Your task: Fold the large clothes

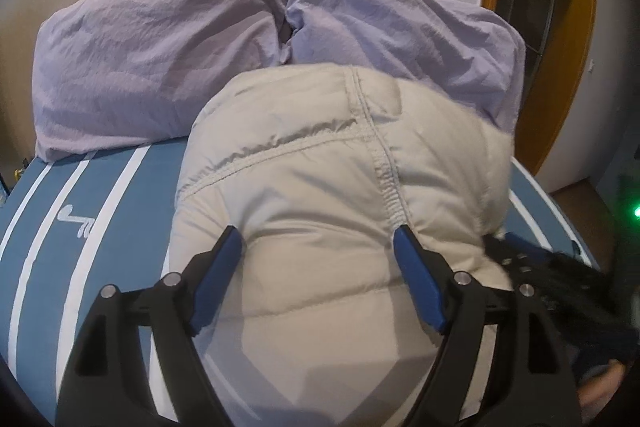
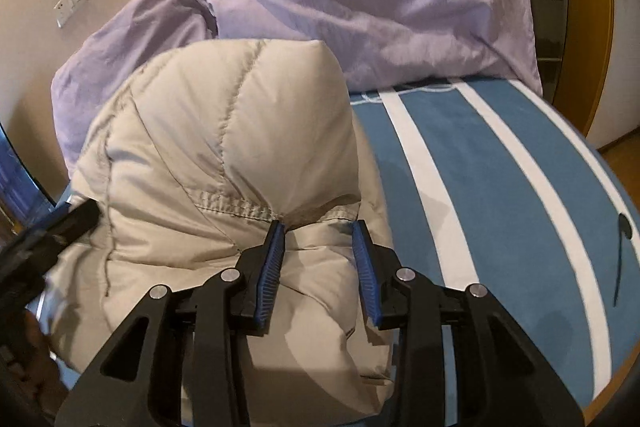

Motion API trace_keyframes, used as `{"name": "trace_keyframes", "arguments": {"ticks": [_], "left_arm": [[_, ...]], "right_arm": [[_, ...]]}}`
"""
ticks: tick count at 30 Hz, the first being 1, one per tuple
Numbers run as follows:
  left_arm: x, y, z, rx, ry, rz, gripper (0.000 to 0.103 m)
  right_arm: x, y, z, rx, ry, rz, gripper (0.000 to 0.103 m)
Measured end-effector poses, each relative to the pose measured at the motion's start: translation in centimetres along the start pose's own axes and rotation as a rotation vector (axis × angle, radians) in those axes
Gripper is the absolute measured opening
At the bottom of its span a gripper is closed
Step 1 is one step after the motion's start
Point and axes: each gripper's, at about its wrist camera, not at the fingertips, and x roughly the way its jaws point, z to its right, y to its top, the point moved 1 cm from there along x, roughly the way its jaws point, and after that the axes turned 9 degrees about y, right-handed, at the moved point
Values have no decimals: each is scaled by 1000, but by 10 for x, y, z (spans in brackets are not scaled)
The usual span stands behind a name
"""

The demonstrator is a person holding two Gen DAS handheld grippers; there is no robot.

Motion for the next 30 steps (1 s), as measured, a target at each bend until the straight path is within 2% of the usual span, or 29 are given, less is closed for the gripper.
{"name": "trace_keyframes", "arguments": {"ticks": [4, 10, 15, 20, 22, 24, 30], "left_arm": [[-4, 13, -8, -27, -17, -7, 78], [-2, 28, -18, -23, 54, 14, 78], [6, 38, -19, 18, 133, 47, 79], [28, 29, -15, 24, 155, 21, 82], [37, 21, -12, 36, 173, 33, 83], [44, 18, -10, 43, 187, 41, 83], [59, 12, -8, 38, 186, 44, 83]], "right_arm": [[7, -3, 5, 14, 7, -11, 38], [16, -6, 9, 22, 13, -21, 39], [19, -8, 13, 40, 32, -24, 40], [19, -8, 14, 42, 37, -22, 41], [16, -6, 12, 30, 21, -13, 46], [11, -4, 11, 10, -13, 6, 58], [-11, 14, 16, 22, -18, 58, 60]]}}
